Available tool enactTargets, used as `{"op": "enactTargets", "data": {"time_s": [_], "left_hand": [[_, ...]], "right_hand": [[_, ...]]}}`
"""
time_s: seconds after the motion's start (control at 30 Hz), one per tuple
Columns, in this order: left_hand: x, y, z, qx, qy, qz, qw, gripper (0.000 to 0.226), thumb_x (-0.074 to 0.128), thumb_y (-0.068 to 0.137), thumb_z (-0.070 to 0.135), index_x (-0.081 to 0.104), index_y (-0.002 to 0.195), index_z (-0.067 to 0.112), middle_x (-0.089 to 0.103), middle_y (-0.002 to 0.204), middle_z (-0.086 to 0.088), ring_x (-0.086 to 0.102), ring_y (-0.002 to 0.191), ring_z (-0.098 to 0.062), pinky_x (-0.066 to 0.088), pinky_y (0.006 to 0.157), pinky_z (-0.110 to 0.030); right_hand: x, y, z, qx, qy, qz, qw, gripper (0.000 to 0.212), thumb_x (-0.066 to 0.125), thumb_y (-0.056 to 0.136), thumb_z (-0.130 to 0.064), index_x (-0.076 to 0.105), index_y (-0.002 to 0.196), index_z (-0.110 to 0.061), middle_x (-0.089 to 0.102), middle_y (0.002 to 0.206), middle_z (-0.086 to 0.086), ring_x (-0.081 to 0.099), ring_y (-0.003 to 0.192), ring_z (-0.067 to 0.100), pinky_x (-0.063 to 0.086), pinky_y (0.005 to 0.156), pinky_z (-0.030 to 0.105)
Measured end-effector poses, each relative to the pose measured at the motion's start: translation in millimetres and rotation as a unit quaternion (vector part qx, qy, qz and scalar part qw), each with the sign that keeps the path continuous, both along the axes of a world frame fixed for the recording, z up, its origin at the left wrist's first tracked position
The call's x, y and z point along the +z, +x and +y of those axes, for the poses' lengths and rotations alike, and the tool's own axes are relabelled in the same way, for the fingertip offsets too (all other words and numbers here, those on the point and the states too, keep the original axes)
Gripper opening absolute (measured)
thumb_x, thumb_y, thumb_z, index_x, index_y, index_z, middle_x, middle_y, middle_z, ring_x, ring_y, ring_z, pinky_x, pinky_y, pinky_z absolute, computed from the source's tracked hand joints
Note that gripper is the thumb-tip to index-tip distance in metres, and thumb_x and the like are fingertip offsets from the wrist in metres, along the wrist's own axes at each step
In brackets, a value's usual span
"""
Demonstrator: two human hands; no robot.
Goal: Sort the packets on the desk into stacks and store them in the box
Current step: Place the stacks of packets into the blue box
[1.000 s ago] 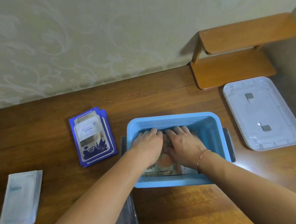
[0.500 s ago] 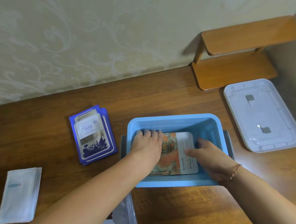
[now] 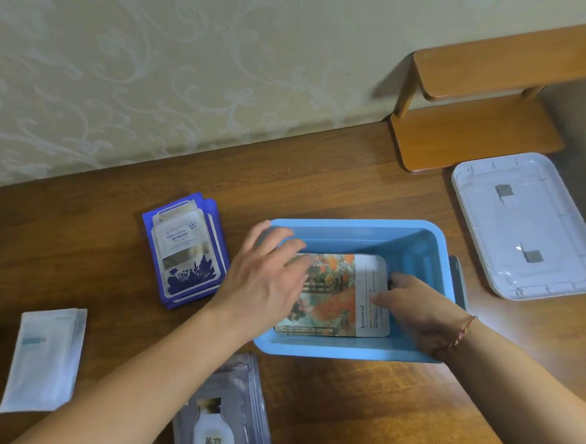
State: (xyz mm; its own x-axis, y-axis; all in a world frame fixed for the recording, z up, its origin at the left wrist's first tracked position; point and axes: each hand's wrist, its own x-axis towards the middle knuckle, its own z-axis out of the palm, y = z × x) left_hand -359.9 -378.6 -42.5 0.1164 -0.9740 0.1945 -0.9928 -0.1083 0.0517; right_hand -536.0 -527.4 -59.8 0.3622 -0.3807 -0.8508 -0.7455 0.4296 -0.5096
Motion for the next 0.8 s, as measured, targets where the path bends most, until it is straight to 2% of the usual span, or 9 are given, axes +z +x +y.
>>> {"op": "enactTargets", "data": {"time_s": [0.13, 0.23, 0.37, 0.43, 0.5, 0.57, 0.63, 0.73, 0.8], "left_hand": [[-8.2, -4.8, 21.0, 0.127, -0.192, 0.24, 0.943, 0.032, 0.051, 0.077, -0.014, 0.073, 0.094, 0.002, 0.062, 0.101, -0.009, 0.054, 0.104, -0.026, 0.043, 0.093, -0.034], [-12.4, -10.3, 21.0, 0.165, -0.205, 0.268, 0.927, 0.036, 0.049, 0.073, -0.018, 0.072, 0.092, 0.003, 0.062, 0.101, -0.008, 0.053, 0.105, -0.023, 0.037, 0.097, -0.024], [-6.7, -2.6, 25.1, 0.142, -0.216, 0.285, 0.923, 0.022, 0.058, 0.082, -0.01, 0.072, 0.094, 0.002, 0.062, 0.108, -0.009, 0.056, 0.107, -0.022, 0.042, 0.097, -0.027], [-5.4, 13.7, 38.6, 0.156, -0.245, 0.274, 0.917, 0.016, 0.061, 0.087, -0.001, 0.072, 0.097, 0.0, 0.064, 0.111, -0.01, 0.058, 0.109, -0.021, 0.045, 0.096, -0.029], [-5.8, 40.5, 58.2, 0.26, -0.283, 0.265, 0.884, 0.018, 0.059, 0.089, 0.004, 0.07, 0.103, 0.001, 0.064, 0.112, -0.007, 0.058, 0.11, -0.017, 0.047, 0.097, -0.028], [-6.4, 68.5, 81.5, 0.441, -0.316, 0.348, 0.765, 0.02, 0.059, 0.092, 0.001, 0.067, 0.109, 0.003, 0.064, 0.113, -0.004, 0.059, 0.109, -0.015, 0.05, 0.096, -0.032], [-9.1, 87.8, 104.4, 0.577, -0.308, 0.441, 0.614, 0.022, 0.057, 0.095, 0.004, 0.064, 0.116, 0.008, 0.065, 0.115, -0.004, 0.06, 0.109, -0.016, 0.051, 0.091, -0.029], [-16.2, 94.3, 129.6, 0.589, -0.307, 0.588, 0.461, 0.025, 0.055, 0.099, 0.016, 0.06, 0.123, 0.011, 0.063, 0.124, -0.006, 0.059, 0.115, -0.02, 0.048, 0.092, -0.029], [-18.1, 91.9, 135.7, 0.563, -0.312, 0.65, 0.403, 0.029, 0.054, 0.099, 0.023, 0.057, 0.126, 0.013, 0.06, 0.128, -0.004, 0.057, 0.119, -0.02, 0.045, 0.101, -0.034]], "right_hand": [[1.1, 4.0, 3.3, 0.006, 0.0, -0.012, 1.0, 0.022, 0.05, 0.095, 0.003, 0.056, 0.116, 0.0, 0.066, 0.112, 0.019, 0.064, 0.101, 0.031, 0.053, 0.076, 0.038], [2.6, 5.6, 3.7, 0.028, -0.011, -0.009, 1.0, 0.024, 0.054, 0.094, 0.003, 0.057, 0.116, -0.004, 0.066, 0.113, 0.017, 0.063, 0.103, 0.031, 0.053, 0.087, 0.045], [13.9, 7.8, 5.6, 0.046, -0.01, 0.002, 0.999, 0.03, 0.062, 0.092, -0.007, 0.054, 0.12, -0.008, 0.065, 0.115, 0.013, 0.062, 0.104, 0.029, 0.05, 0.097, 0.05], [26.7, 6.2, 10.7, 0.081, -0.069, -0.004, 0.994, 0.03, 0.064, 0.091, -0.017, 0.052, 0.118, -0.014, 0.064, 0.113, 0.007, 0.062, 0.098, 0.02, 0.053, 0.091, 0.044], [49.9, 7.0, 20.4, 0.158, -0.199, -0.008, 0.967, 0.033, 0.064, 0.091, -0.025, 0.052, 0.121, -0.021, 0.059, 0.125, 0.0, 0.06, 0.106, 0.014, 0.051, 0.09, 0.033], [83.0, 16.6, 40.5, 0.146, -0.322, -0.083, 0.932, 0.039, 0.067, 0.088, -0.024, 0.059, 0.126, -0.029, 0.055, 0.138, -0.011, 0.054, 0.123, 0.011, 0.046, 0.099, 0.028], [108.7, 44.4, 67.3, 0.026, -0.306, -0.23, 0.924, 0.028, 0.068, 0.087, -0.012, 0.07, 0.108, -0.03, 0.07, 0.116, -0.015, 0.063, 0.111, 0.002, 0.048, 0.092, 0.016], [118.5, 122.6, 112.7, -0.036, -0.112, -0.355, 0.927, 0.026, 0.069, 0.085, -0.002, 0.069, 0.108, -0.014, 0.075, 0.104, -0.004, 0.069, 0.099, 0.005, 0.052, 0.082, 0.015], [101.2, 180.6, 137.1, -0.003, -0.058, -0.311, 0.949, 0.047, 0.076, 0.077, -0.02, 0.062, 0.121, -0.013, 0.07, 0.117, 0.002, 0.067, 0.103, 0.014, 0.055, 0.085, 0.029]]}}
